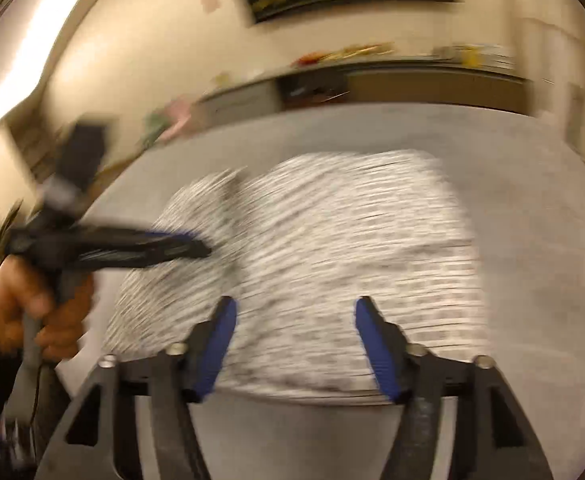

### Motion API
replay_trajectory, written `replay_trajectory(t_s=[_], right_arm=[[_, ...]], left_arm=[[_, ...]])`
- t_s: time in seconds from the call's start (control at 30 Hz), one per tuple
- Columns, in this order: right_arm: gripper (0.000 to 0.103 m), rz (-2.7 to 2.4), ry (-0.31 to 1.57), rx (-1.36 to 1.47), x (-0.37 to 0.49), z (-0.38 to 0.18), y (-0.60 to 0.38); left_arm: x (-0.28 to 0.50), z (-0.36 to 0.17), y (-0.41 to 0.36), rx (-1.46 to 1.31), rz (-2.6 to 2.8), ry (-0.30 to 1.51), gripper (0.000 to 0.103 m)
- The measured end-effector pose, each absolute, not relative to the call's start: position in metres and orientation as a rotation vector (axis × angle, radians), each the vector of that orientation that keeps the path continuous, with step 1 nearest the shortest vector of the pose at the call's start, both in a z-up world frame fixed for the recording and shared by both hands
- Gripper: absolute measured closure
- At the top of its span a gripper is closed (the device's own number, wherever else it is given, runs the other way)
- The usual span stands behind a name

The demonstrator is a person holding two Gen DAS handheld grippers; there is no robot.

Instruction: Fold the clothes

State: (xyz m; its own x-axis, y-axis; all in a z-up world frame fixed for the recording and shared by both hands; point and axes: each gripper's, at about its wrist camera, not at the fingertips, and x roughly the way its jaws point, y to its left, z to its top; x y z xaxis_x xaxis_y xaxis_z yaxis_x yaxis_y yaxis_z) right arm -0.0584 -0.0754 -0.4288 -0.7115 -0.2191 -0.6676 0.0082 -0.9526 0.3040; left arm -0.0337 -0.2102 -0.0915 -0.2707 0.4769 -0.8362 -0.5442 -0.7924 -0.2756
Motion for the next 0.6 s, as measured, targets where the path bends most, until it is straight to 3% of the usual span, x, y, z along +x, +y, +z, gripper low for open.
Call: replay_trajectory(t_s=[0.1,0.27,0.33,0.37,0.4,0.47,0.6], right_arm=[[0.036,-2.776,-0.509,1.226,-0.027,-0.412,-0.057],[0.036,-2.797,-0.38,1.302,0.038,-0.375,-0.053],[0.038,-2.798,-0.376,1.292,0.037,-0.376,-0.053],[0.039,-2.794,-0.409,1.285,0.045,-0.371,-0.047],[0.044,-2.789,-0.446,1.277,0.054,-0.365,-0.041],[0.049,-2.773,-0.616,1.23,0.061,-0.356,-0.018],[0.049,-2.812,-0.842,1.13,0.067,-0.343,0.025]], left_arm=[[-0.033,-0.09,-0.199,-1.373,2.01,-0.012,0.062],[-0.021,-0.117,-0.167,-1.458,1.926,-0.01,0.062],[-0.016,-0.119,-0.159,-1.43,1.935,-0.016,0.069],[-0.015,-0.119,-0.157,-1.42,1.932,-0.025,0.083],[-0.015,-0.118,-0.154,-1.41,1.93,-0.036,0.089],[-0.016,-0.116,-0.152,-1.4,1.925,-0.082,0.095],[-0.02,-0.108,-0.165,-1.376,1.87,-0.415,0.098]])
